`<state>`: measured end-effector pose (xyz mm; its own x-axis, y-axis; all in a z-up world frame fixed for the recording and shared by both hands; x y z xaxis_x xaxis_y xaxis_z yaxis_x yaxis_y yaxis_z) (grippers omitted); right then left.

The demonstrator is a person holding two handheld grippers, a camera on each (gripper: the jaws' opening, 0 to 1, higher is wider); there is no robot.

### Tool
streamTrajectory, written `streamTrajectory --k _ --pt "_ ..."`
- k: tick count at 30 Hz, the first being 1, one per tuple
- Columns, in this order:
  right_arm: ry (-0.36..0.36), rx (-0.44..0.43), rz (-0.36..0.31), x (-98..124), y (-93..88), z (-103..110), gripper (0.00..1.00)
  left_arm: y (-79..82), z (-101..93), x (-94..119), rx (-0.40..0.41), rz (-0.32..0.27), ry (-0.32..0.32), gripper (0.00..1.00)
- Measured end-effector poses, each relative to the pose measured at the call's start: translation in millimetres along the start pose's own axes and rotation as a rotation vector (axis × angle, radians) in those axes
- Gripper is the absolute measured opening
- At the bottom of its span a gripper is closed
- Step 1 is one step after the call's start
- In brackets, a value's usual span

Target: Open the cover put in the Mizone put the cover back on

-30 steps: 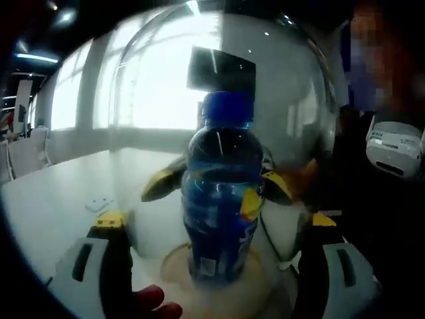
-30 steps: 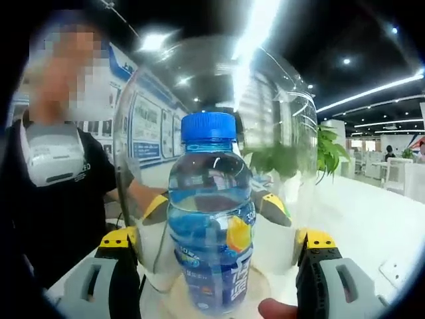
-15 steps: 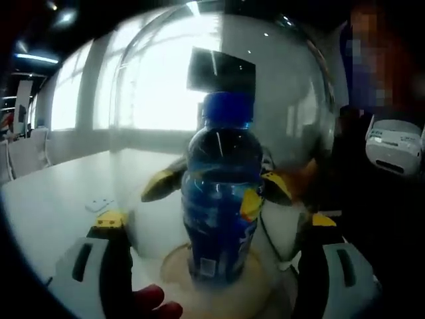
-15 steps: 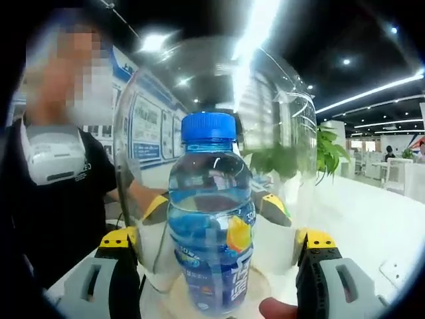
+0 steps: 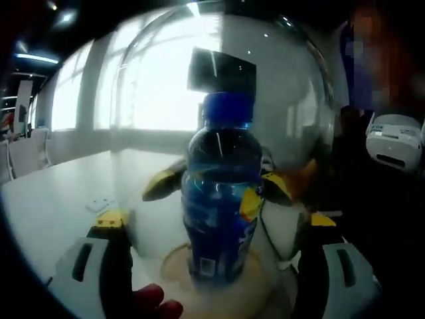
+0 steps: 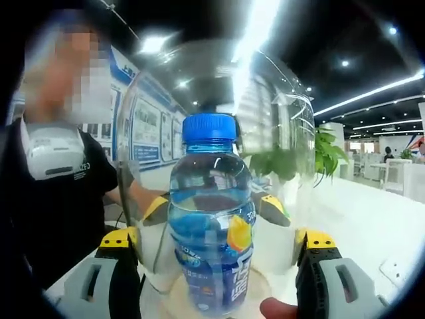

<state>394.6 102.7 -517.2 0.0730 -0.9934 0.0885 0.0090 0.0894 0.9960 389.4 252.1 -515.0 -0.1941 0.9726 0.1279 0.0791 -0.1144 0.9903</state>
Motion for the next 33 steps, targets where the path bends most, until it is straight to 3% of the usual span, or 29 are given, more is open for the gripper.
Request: streamTrajectory --k 6,10,22,33 --pt "-0.017 -0.003 0.001 1 -0.5 2 0.90 -3.3 -5.7 6 0.034 -0.041 0.054 0.86" --pt "-0.034 -0.011 0.008 1 -1.2 3 0.90 -2.4 -5.5 3 0.042 -0.022 0.079 0.86" --pt "-0.070 -0.009 0.028 2 -0.4 5 0.88 -3.2 -7.0 6 0.045 -0.027 0.096 0.86" --pt "-0.124 -0.002 0.059 12 3.8 13 0.81 8.2 -13.1 15 0.048 -0.024 0.113 0.85"
Point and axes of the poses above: the point that each gripper's makers call its tool centre point, and the gripper's own axes: x roughly backward along the fingers, z roughly to its left, y roughly out of its top, the point moved 8 cm from there along x, roughly backward along the fingers, and after that the axes turned 3 degrees about y, right-handed, at the moved point
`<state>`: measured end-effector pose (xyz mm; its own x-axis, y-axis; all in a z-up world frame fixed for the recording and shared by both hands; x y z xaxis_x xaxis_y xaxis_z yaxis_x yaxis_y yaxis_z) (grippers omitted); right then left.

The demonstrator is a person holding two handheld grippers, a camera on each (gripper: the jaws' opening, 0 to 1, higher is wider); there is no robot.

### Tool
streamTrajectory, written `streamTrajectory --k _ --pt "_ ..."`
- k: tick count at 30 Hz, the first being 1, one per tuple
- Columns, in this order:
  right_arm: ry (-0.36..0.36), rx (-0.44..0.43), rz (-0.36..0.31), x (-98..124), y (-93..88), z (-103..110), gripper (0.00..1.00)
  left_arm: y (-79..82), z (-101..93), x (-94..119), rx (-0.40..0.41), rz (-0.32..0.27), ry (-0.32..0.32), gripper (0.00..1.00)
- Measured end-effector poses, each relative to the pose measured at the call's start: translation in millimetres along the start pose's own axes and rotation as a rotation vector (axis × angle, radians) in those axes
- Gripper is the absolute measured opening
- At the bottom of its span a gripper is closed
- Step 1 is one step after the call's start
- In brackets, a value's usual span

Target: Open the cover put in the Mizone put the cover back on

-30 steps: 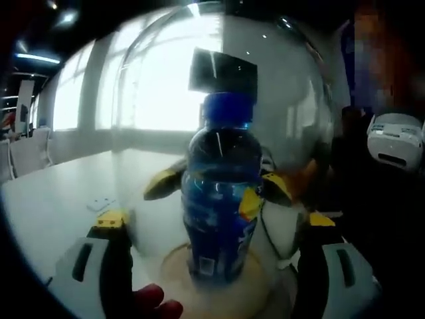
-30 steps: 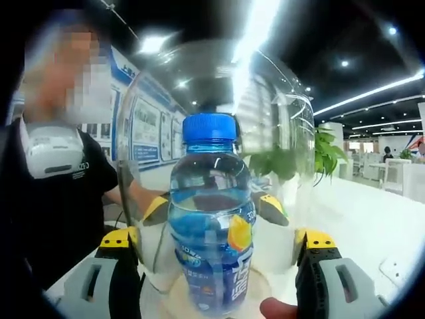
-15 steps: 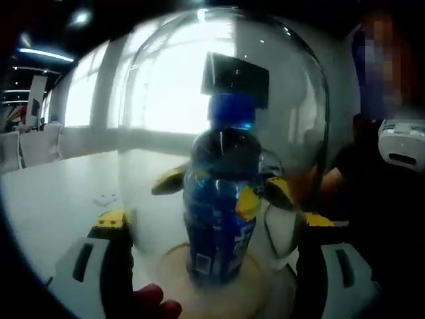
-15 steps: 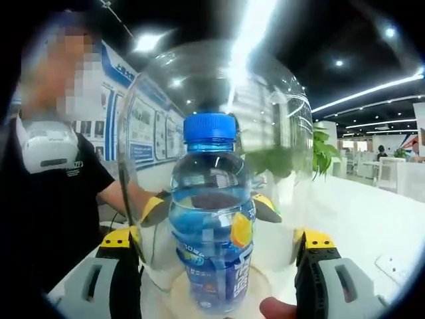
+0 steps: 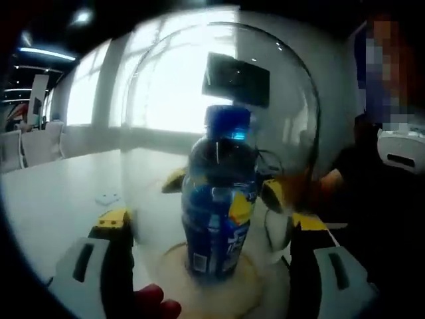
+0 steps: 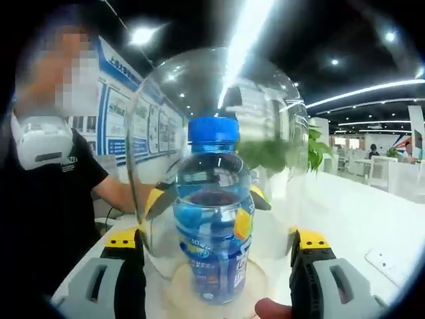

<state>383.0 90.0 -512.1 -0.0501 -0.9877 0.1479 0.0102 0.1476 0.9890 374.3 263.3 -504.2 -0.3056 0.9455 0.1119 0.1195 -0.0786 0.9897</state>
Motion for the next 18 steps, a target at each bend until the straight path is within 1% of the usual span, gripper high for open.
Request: streamTrajectory --k 3,5,8,11,14,18 --pt "-0.028 -0.006 -0.013 3 1.3 2 0.80 8.1 -1.9 3 -0.008 -0.017 0.021 0.84" --pt "-0.045 -0.010 -0.023 3 2.3 3 0.80 13.3 -1.9 4 0.007 -0.029 0.032 0.84" --pt "-0.067 -0.028 -0.038 5 4.4 5 0.80 15.2 -4.2 4 -0.021 -0.003 0.067 0.84" --pt "-0.082 -0.028 -0.044 7 6.2 7 0.80 13.8 -7.0 5 -0.038 0.004 0.083 0.84" --pt "-0.098 -0.018 -0.051 12 9.0 10 0.78 12.5 -6.4 10 -0.026 -0.022 0.092 0.82" --pt "-0.137 0.015 -0.067 19 10.9 12 0.72 12.2 -4.7 16 0.017 -0.068 0.110 0.78"
Point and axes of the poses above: the point that each gripper's makers call its tool centre point, and the gripper's own axes: x roughly backward along the fingers, z roughly to its left, y roughly out of its top, the point moved 8 cm from there along x, roughly backward along the fingers, and after that the axes turned 3 degrees about y, right-handed, at the moved point
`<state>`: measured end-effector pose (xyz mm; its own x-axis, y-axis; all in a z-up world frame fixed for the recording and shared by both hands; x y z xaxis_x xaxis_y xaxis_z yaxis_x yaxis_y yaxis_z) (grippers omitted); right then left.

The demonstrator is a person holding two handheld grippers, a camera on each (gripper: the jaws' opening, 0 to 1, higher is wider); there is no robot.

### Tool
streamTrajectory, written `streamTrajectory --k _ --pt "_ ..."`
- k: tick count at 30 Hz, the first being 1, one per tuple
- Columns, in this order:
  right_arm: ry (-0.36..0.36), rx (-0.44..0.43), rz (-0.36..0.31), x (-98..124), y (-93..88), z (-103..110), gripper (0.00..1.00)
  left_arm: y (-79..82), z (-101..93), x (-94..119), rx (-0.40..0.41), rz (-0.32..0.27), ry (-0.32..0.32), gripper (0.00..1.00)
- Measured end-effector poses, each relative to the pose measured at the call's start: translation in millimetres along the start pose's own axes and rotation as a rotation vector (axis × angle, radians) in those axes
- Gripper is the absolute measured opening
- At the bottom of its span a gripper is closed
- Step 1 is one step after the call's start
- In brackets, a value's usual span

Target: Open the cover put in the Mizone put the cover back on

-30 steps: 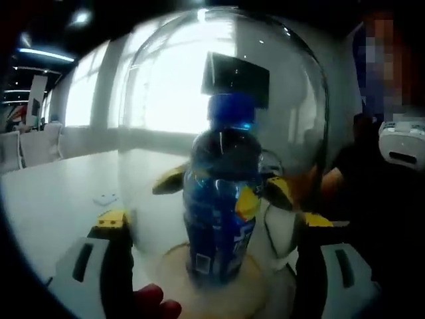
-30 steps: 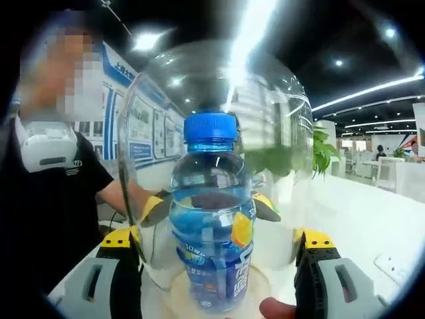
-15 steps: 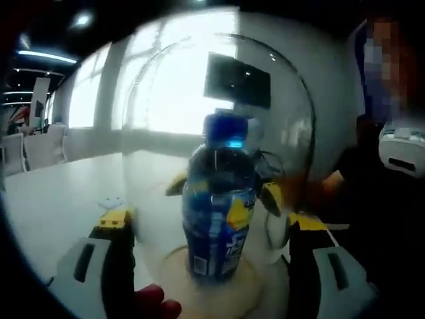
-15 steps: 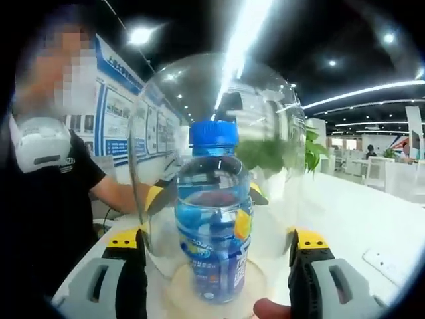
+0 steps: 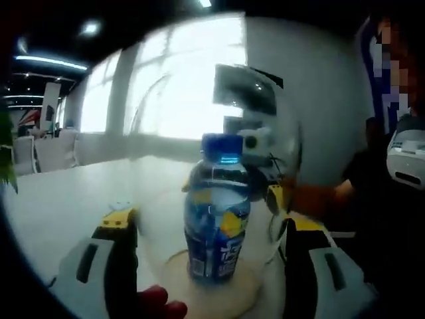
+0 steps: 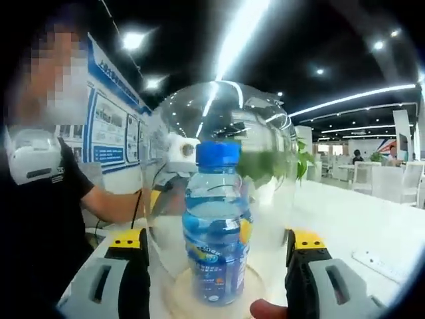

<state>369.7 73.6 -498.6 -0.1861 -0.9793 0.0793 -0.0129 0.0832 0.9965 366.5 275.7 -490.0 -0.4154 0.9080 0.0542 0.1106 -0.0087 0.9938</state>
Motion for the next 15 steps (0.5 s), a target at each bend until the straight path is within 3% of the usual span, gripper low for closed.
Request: streamTrajectory --k 5,9,15 --pt "-0.021 -0.011 -0.047 8 7.3 4 0.70 -2.3 -2.3 4 -0.003 0.001 0.031 0.75" --pt "-0.059 0.028 -0.041 14 9.8 8 0.66 -1.3 -4.5 11 0.032 -0.011 0.063 0.73" --pt "-0.099 0.013 -0.056 19 11.0 14 0.63 -0.2 -13.4 25 0.024 -0.023 0.110 0.67"
Point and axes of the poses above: the point that each gripper's makers call its tool centre point, and the gripper's own axes: x roughly backward along the fingers, z roughly to its left, y roughly out of its top, the point moved 8 cm from there along x, roughly backward along the fingers, and after that the axes turned 3 degrees about y, right-handed, at the moved point
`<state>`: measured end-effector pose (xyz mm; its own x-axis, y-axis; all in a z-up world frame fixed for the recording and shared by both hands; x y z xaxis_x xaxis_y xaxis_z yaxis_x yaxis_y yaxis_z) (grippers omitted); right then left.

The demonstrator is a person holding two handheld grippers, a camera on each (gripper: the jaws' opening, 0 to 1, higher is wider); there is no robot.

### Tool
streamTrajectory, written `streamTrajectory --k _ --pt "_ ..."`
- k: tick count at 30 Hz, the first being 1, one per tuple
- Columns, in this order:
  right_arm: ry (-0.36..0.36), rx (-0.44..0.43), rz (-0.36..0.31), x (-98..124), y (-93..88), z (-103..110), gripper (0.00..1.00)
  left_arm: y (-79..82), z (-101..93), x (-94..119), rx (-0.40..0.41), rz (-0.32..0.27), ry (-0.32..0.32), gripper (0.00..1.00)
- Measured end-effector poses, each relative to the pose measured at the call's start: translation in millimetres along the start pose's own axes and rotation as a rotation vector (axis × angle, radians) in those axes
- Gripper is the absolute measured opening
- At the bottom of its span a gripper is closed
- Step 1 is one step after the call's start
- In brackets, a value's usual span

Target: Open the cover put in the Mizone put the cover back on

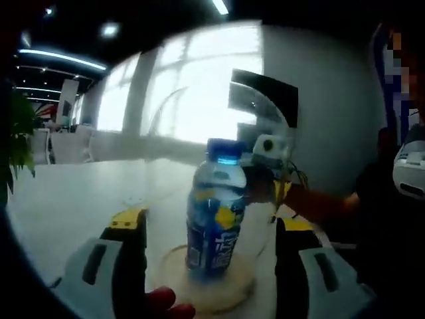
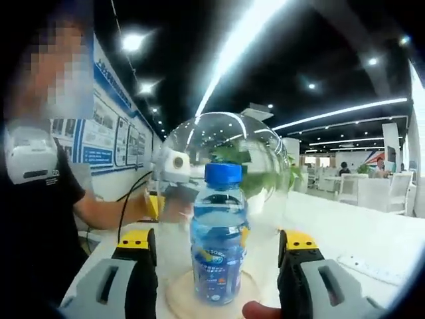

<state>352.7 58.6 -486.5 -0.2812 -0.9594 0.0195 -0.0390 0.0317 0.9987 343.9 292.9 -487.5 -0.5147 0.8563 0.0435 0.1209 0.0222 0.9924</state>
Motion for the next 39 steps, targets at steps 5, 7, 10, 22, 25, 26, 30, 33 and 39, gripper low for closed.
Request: streamTrajectory --k 5,7,10,22,25,26,30,33,39 --pt "-0.041 0.011 0.000 4 0.1 5 0.58 0.3 -7.4 8 -0.001 -0.010 0.027 0.64" --pt "-0.057 0.014 -0.007 5 1.3 9 0.58 0.6 -11.1 11 -0.007 -0.005 0.046 0.63" --pt "-0.091 0.023 -0.016 8 3.5 17 0.57 3.2 -16.8 14 -0.011 -0.008 0.063 0.62" --pt "-0.206 0.027 -0.039 19 3.4 30 0.41 3.7 -33.4 25 -0.070 -0.002 0.169 0.49" --pt "-0.237 0.019 -0.042 24 5.0 32 0.40 4.2 -36.8 31 -0.055 -0.022 0.165 0.46" --pt "-0.253 0.018 -0.046 26 5.7 33 0.40 4.7 -37.4 32 -0.047 -0.031 0.170 0.47" --pt "-0.307 -0.006 -0.061 38 6.4 36 0.35 5.6 -41.0 38 -0.045 -0.052 0.181 0.46" --pt "-0.319 -0.044 -0.061 45 5.5 42 0.20 5.1 -44.9 42 -0.075 -0.051 0.202 0.42" --pt "-0.345 0.011 -0.047 50 3.6 54 0.19 5.2 -53.2 50 -0.108 -0.068 0.215 0.31"
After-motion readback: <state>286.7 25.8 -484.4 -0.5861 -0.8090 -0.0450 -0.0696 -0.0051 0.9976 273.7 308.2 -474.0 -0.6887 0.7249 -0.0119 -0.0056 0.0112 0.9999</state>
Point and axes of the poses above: the point that each gripper's makers call its tool centre point, and the gripper's own axes: x roughly backward along the fingers, z roughly to its left, y roughly out of its top, the point moved 8 cm from there along x, roughly backward along the fingers, and after that the axes turned 3 degrees about y, right-handed, at the moved point
